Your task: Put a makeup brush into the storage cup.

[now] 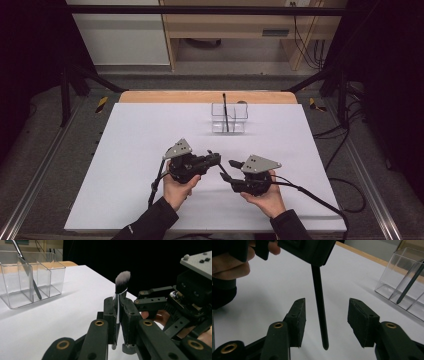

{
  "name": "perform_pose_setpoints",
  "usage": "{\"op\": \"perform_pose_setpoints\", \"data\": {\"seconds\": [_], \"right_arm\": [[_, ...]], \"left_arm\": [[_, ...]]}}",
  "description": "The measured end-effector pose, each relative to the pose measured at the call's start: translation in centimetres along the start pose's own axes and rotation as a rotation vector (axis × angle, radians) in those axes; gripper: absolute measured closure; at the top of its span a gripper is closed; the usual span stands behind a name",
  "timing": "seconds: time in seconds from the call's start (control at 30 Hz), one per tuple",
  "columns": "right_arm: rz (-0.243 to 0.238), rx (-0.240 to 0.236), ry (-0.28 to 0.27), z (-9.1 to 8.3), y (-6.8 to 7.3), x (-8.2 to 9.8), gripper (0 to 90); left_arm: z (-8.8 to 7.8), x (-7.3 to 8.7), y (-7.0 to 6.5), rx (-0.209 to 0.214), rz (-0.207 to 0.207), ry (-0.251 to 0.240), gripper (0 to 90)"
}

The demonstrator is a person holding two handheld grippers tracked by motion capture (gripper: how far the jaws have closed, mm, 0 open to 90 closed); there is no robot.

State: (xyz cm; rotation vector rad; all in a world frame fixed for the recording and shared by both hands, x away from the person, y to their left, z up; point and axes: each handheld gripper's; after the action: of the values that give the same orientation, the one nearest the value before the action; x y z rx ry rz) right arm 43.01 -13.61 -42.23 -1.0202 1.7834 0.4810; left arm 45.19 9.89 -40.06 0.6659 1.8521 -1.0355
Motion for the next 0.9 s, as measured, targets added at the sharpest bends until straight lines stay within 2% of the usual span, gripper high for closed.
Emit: {"op": "perform_pose_setpoints", "data": {"seconds": [0.3, 0.63, 0.9], "right_arm": [[-0.011, -0.003, -0.003, 0.2, 0.5, -0.8, 53.6], [-0.014, 0.002, -0.007, 0.3, 0.6, -1.1, 66.2], [-0.029, -0.009, -0.018, 0.2, 0.7, -1.3, 81.4]], "left_arm": [[0.2, 0.1, -0.7, -0.002, 0.015, 0.011, 83.4], [0.4, 0.2, -0.9, -0.001, 0.02, 0.018, 83.4], [0.4, 0.2, -0.9, 0.001, 0.021, 0.018, 83.4]]}}
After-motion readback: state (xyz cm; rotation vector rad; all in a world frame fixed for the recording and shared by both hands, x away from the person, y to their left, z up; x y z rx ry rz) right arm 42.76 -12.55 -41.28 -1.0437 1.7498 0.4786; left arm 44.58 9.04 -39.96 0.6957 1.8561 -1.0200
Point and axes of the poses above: each handheld gripper's, and its own axes: z roughly forward along the jaws, x roughly out of its underside, y roughly to its left, and after that the axes turned 5 degrees about -z, right-handed
